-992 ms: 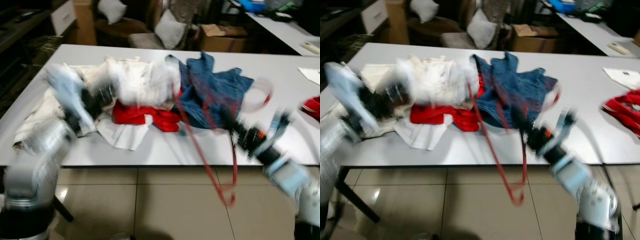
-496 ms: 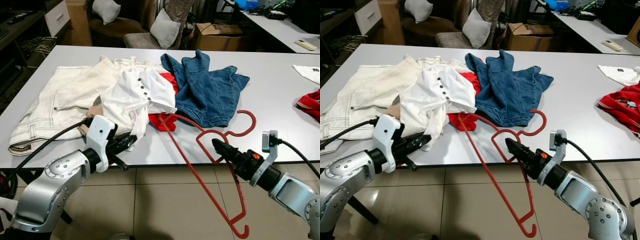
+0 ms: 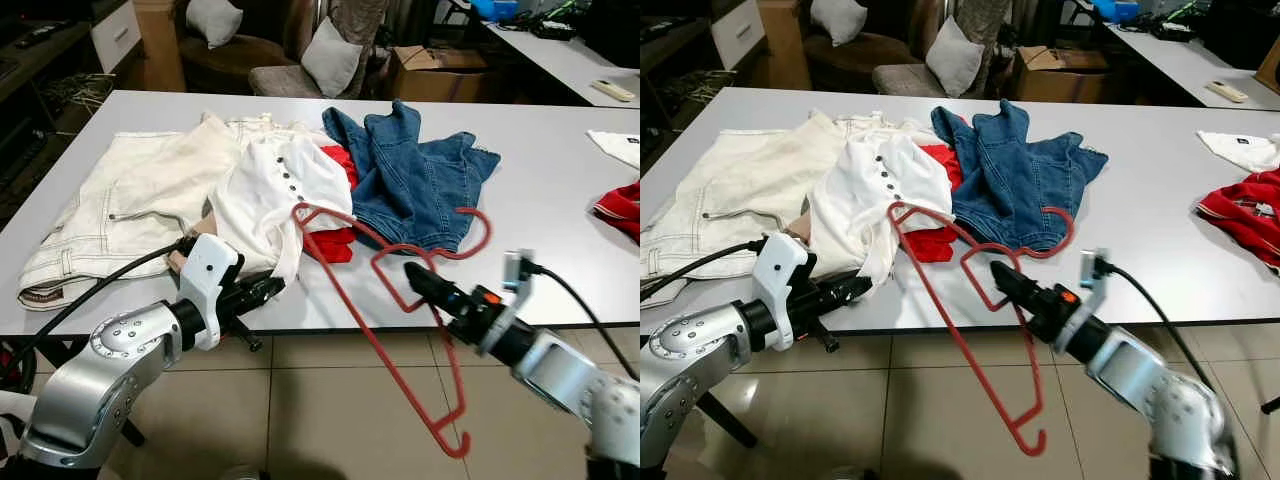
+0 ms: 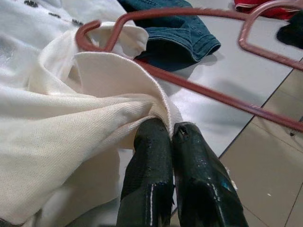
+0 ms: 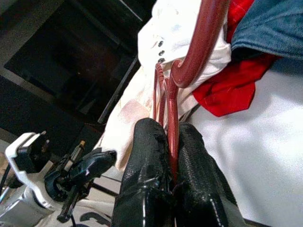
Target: Hang hanger
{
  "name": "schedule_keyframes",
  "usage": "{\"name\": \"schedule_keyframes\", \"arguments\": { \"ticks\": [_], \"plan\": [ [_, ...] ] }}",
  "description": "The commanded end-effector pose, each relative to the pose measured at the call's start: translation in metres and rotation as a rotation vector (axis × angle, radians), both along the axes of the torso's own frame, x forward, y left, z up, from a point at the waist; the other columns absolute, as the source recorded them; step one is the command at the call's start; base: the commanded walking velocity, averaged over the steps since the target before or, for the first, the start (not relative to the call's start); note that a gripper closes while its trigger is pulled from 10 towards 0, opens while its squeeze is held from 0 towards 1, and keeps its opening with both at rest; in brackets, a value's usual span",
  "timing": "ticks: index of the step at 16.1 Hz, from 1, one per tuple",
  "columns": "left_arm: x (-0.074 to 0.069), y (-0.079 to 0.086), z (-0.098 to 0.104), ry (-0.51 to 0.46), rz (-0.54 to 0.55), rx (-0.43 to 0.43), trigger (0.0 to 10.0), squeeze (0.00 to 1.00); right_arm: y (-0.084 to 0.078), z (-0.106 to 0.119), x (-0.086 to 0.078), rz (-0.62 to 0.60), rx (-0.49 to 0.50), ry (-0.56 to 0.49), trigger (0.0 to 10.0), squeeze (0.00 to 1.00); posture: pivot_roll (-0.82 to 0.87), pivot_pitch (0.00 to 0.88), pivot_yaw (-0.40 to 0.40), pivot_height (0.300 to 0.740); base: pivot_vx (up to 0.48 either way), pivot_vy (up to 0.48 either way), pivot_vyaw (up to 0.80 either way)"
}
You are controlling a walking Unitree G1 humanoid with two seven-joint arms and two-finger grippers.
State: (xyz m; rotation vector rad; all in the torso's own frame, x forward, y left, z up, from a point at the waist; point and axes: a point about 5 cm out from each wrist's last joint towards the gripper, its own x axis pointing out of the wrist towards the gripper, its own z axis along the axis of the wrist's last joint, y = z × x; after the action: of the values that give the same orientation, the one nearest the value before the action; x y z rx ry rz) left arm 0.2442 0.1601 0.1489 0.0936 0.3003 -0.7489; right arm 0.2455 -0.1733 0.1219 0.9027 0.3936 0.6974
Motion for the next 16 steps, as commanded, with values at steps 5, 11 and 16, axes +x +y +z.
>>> {"name": "schedule_keyframes", "arguments": {
  "ticks": [5, 11, 16],
  "plan": [
    [-0.004, -0.003, 0.012, -0.05, -0.046, -0.009, 0.0, 0.0, 0.001, -0.009, 0.011, -0.019, 0.016, 0.039, 10.0, 0.0, -0.01, 0.0, -0.035, 0.74, 0.0, 0.0, 0.0],
    [0.018, 0.006, 0.025, -0.138, 0.113, -0.041, 0.0, 0.0, -0.011, -0.01, -0.001, -0.05, 0.03, 0.034, 10.0, 0.0, -0.01, 0.0, -0.033, 0.74, 0.0, 0.0, 0.0],
    [0.015, -0.002, 0.023, -0.11, 0.032, -0.056, 0.0, 0.0, -0.014, -0.006, 0.0, -0.081, 0.059, -0.001, 10.0, 0.0, -0.03, 0.0, -0.013, 0.74, 0.0, 0.0, 0.0]
  ]
}}
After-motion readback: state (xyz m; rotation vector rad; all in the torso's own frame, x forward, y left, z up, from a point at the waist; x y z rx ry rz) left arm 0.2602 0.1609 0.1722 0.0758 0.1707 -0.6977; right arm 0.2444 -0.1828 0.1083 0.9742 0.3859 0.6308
